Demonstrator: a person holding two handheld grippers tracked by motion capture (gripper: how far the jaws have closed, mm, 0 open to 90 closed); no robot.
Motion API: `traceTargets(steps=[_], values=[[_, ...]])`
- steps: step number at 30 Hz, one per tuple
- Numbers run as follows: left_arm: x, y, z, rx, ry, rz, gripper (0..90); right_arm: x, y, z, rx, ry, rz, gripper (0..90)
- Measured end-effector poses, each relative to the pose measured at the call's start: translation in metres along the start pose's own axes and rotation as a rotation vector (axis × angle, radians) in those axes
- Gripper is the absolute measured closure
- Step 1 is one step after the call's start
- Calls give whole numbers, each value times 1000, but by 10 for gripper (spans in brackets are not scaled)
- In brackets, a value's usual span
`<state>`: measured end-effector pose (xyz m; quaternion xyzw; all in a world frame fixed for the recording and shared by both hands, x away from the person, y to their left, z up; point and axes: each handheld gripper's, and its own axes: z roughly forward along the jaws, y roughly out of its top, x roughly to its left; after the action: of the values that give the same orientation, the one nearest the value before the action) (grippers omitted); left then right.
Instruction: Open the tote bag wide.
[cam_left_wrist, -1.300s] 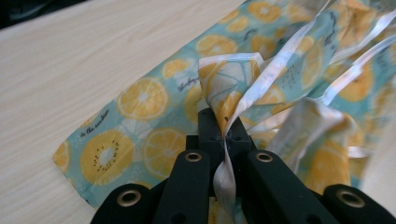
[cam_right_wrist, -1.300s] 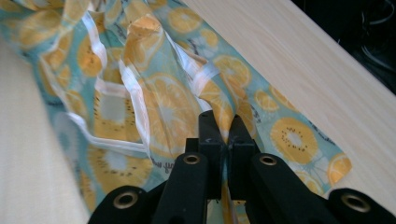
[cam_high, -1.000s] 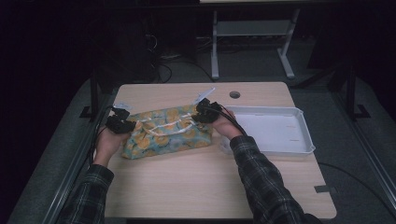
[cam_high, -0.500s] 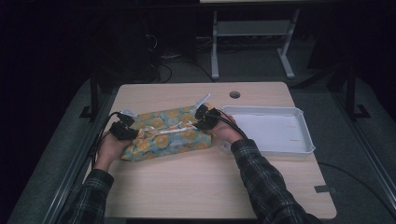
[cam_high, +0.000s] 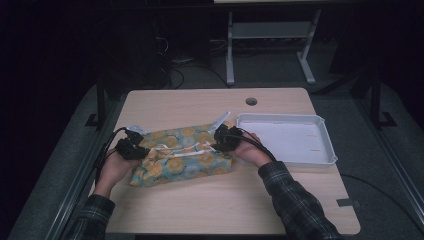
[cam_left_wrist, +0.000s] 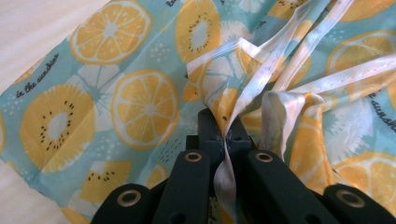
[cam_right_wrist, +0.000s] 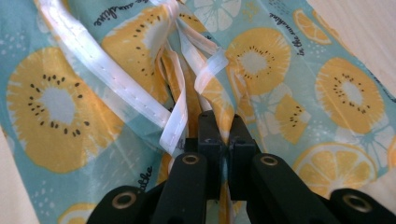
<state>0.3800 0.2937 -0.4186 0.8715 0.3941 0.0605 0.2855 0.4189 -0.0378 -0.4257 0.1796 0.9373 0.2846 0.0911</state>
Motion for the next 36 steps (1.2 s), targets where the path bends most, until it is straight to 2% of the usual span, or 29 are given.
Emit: traceTargets(steps=[1, 6, 10, 12, 13, 16, 19, 23, 25, 27, 32, 36], values=[[-3, -2, -1, -1, -2, 11, 889, 3, -2, -3, 1, 6, 1, 866], [-19, -15, -5, -1, -40, 7, 888, 18, -12, -11, 3, 22, -22, 866], [-24, -25, -3, 35, -53, 15, 889, 30, -17, -14, 21, 45, -44, 865], [-25, -28, 0, 47, -54, 2, 889, 33, -18, -12, 32, 45, -48, 865], [-24, -29, 1, 71, -55, 20, 889, 33, -18, -10, 40, 44, -52, 865], [-26, -31, 6, 103, -46, 18, 889, 35, -20, -2, 67, 54, -52, 865], [-26, -34, 10, 128, -41, 32, 888, 36, -22, 4, 84, 64, -47, 864], [-26, -36, 10, 110, -43, 16, 876, 33, -23, 6, 94, 78, -22, 842], [-24, -37, 8, 107, -30, 12, 818, 32, -24, 6, 90, 72, -4, 783], [-21, -37, 2, 85, -5, 9, 723, 29, -24, 4, 80, 68, 22, 710], [-16, -37, -20, -26, -5, -36, 582, 22, -24, -10, 31, 55, 65, 548], [-11, -41, -42, -104, -11, -67, 480, 19, -22, -24, -12, 41, 75, 473]])
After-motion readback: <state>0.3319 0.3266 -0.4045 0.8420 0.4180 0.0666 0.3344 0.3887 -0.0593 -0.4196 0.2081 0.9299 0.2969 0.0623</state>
